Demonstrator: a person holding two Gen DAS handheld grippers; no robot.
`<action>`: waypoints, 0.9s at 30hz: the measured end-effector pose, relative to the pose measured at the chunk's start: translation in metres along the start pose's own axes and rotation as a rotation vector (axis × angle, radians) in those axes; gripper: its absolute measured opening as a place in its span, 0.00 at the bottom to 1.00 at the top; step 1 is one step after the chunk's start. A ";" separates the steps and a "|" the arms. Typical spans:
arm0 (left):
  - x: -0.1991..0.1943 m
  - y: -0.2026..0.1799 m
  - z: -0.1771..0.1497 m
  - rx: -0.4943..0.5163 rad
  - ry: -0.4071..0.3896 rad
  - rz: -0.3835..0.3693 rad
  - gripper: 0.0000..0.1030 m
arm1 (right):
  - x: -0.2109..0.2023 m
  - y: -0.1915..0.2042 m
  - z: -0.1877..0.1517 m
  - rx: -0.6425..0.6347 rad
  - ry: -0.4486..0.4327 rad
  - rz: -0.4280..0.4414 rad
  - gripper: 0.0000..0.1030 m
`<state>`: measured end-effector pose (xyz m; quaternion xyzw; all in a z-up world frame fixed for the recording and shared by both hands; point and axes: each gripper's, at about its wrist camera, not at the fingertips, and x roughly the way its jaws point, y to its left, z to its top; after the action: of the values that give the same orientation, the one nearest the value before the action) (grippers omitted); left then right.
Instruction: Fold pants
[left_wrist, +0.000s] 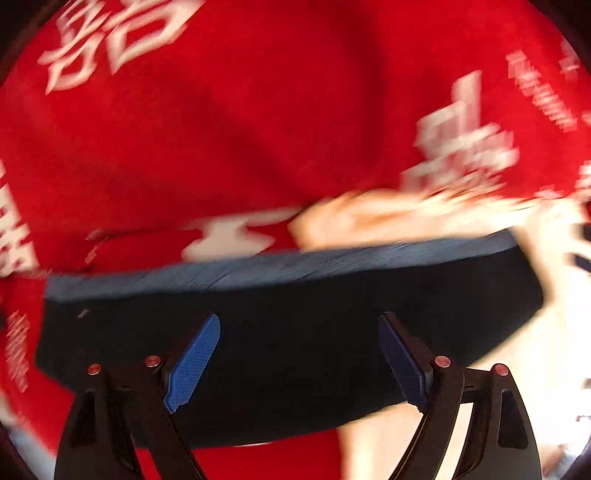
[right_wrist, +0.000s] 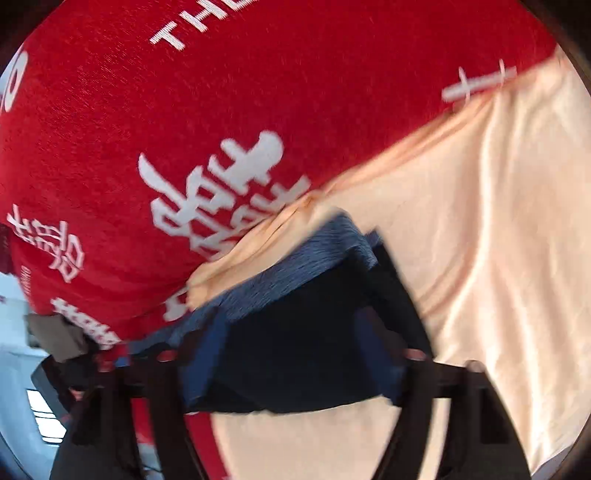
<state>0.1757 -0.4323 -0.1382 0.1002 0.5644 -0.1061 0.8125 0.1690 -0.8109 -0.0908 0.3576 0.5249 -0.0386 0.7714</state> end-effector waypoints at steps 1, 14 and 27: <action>0.012 0.009 -0.005 -0.013 0.034 0.035 0.85 | -0.004 0.001 -0.001 -0.016 -0.019 0.010 0.77; 0.062 0.043 -0.052 -0.056 0.211 0.142 0.85 | 0.046 -0.090 -0.049 0.347 0.023 0.065 0.05; 0.076 0.031 -0.028 -0.116 0.191 0.094 0.88 | 0.067 -0.133 -0.070 0.463 0.011 0.125 0.51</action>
<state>0.1853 -0.3989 -0.2181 0.0890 0.6391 -0.0247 0.7635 0.0859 -0.8466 -0.2280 0.5569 0.4831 -0.1080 0.6669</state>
